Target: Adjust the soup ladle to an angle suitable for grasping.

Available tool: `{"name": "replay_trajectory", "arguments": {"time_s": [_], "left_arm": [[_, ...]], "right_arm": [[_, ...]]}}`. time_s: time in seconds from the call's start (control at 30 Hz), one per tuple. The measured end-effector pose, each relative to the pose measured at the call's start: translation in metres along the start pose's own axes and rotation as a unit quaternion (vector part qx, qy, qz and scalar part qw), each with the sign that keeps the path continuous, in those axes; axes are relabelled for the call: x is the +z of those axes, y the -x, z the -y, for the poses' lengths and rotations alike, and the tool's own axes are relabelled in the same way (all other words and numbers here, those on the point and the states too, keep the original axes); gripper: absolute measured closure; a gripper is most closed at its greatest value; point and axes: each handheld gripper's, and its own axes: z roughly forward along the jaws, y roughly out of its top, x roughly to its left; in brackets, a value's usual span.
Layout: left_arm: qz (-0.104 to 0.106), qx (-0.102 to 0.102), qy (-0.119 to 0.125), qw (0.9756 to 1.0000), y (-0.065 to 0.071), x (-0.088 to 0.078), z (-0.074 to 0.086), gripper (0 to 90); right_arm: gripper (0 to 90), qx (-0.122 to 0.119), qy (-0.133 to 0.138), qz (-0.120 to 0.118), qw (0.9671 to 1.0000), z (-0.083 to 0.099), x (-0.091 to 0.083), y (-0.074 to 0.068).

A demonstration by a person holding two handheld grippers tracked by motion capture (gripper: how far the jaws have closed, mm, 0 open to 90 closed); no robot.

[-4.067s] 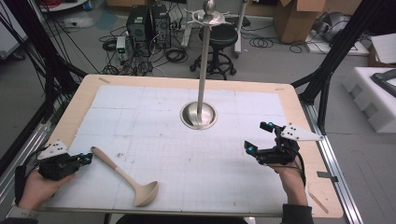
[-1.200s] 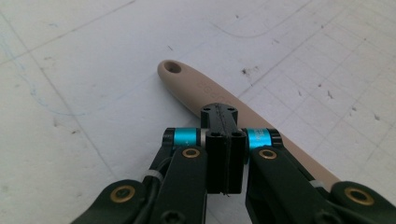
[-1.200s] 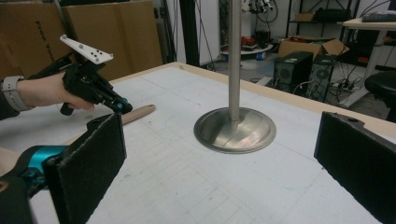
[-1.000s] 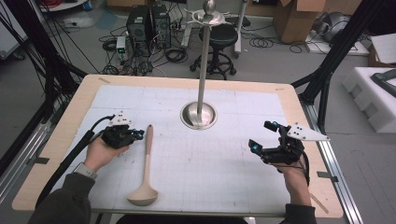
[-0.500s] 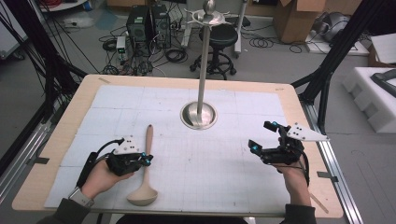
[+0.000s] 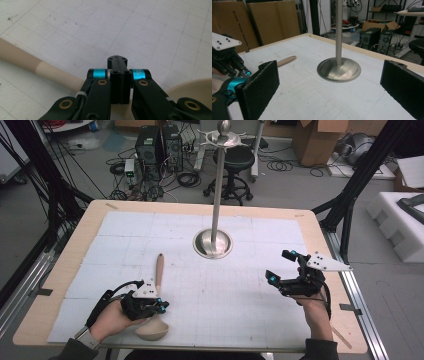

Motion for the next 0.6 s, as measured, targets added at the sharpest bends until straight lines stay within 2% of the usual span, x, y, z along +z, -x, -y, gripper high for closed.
{"name": "replay_trajectory", "arguments": {"time_s": [0.13, 0.6], "left_arm": [[0.0, -0.004, 0.0, 1.0, 0.001, 0.001, 0.002, 89.8], [0.001, 0.008, -0.005, 1.0, 0.002, -0.011, 0.013, 90.0]], "right_arm": [[1.2, -0.001, 0.002, -0.002, 1.0, 0.0, 0.0, 0.0], [1.2, -0.004, 0.0, -0.002, 1.0, 0.0, 0.0, -0.002]]}}
